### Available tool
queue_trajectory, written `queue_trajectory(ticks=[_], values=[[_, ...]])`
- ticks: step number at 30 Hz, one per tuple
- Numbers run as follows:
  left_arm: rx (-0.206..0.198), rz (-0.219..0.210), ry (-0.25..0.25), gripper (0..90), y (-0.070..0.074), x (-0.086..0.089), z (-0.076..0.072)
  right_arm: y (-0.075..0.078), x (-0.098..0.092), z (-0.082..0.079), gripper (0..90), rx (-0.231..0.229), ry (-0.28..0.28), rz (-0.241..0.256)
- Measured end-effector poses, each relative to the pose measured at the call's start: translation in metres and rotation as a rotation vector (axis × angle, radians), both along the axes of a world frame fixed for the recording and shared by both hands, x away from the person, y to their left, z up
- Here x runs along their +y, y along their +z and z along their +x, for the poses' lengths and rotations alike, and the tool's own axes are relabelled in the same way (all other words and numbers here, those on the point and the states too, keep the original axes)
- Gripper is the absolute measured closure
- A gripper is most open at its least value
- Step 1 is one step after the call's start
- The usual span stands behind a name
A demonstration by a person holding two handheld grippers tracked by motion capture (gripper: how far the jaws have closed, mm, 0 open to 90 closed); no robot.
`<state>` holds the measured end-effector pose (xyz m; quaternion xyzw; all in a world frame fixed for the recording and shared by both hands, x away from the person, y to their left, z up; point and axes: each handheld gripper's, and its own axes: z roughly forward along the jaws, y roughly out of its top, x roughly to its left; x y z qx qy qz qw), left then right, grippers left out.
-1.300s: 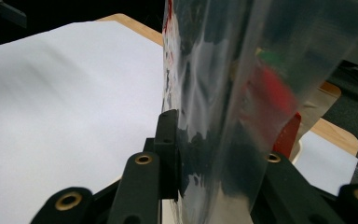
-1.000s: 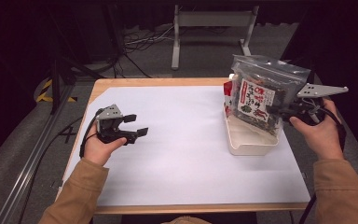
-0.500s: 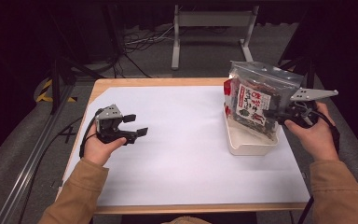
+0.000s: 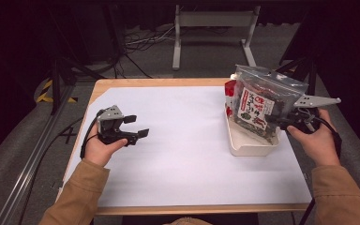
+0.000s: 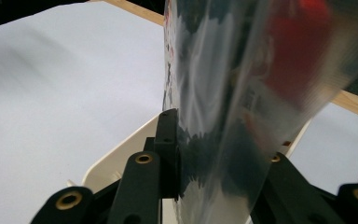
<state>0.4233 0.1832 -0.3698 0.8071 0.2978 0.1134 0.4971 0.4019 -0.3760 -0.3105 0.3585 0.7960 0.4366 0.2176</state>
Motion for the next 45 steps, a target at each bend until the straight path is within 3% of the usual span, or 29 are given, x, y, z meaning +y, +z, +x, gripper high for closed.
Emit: queue_trajectory(ticks=[9, 22, 29, 32, 38, 42, 45], values=[[0.004, 0.001, -0.002, 20.5, -0.001, 0.000, 0.000, -0.014, 0.002, 0.000, 72.7, 0.022, 0.006, -0.012], [0.005, 0.007, -0.005, 20.5, -0.001, -0.002, -0.001, -0.026, 0.008, -0.003, 73.5, 0.006, 0.021, -0.028], [0.017, 0.007, -0.007, 20.4, -0.002, -0.003, -0.002, -0.035, 0.003, -0.007, 73.6, -0.002, 0.016, 0.012], [0.016, 0.009, -0.009, 20.3, -0.003, -0.003, -0.001, -0.035, 0.005, -0.009, 73.4, -0.014, 0.021, 0.001], [0.032, 0.008, -0.009, 18.7, -0.007, -0.005, 0.000, -0.034, -0.002, -0.009, 71.2, -0.017, -0.018, 0.038], [0.035, 0.013, -0.013, 18.2, -0.010, -0.005, -0.001, -0.034, -0.004, -0.009, 61.0, 0.003, -0.020, 0.096], [0.034, 0.013, -0.010, 18.1, -0.011, -0.002, -0.003, -0.034, -0.004, -0.011, 48.3, -0.010, -0.025, 0.103]])
